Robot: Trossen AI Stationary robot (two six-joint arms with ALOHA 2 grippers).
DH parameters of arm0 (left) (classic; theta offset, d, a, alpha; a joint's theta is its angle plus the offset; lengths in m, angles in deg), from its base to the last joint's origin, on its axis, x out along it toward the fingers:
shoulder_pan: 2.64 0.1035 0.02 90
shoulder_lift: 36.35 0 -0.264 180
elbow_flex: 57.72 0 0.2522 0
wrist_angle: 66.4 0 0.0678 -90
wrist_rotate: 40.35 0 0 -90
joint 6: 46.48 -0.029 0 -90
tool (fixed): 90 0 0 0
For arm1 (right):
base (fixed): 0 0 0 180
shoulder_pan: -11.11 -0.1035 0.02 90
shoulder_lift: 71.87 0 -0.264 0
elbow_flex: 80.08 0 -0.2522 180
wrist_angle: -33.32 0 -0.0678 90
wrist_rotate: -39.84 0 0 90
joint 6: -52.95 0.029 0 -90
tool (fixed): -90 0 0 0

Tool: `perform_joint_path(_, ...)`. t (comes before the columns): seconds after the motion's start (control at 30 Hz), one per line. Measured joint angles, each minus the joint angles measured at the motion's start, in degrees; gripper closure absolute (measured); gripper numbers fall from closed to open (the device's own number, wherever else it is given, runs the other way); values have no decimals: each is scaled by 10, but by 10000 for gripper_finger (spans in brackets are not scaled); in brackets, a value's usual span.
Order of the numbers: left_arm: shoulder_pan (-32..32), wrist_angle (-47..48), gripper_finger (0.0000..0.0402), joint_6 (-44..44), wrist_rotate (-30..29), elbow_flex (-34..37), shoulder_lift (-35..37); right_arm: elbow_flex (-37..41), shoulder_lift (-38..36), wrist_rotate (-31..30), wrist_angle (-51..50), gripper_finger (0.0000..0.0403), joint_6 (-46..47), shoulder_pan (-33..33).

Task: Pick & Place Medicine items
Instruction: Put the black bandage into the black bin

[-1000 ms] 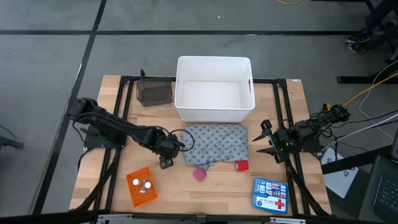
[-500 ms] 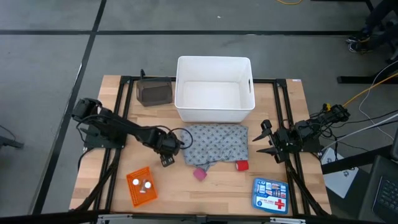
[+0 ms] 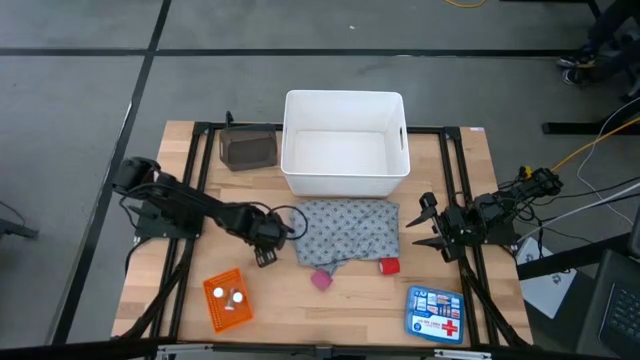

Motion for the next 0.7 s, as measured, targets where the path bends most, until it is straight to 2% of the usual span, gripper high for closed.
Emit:
perform_joint_path(0.2, -4, 49, 215, -13, -47, -30, 60, 0, 0, 0, 0, 179, 0, 0)
perform_joint_path(0.3, -5, 106, 215, -13, -83, -50, 109, 0, 0, 0, 0, 179, 0, 0)
perform_joint_path(0.57, -4, 224, 211, -15, -249, -98, 260, 0, 0, 0, 0, 179, 0, 0)
perform_joint_path(0.7, 23, 259, 213, -15, -315, -99, 329, 0, 0, 0, 0, 179, 0, 0)
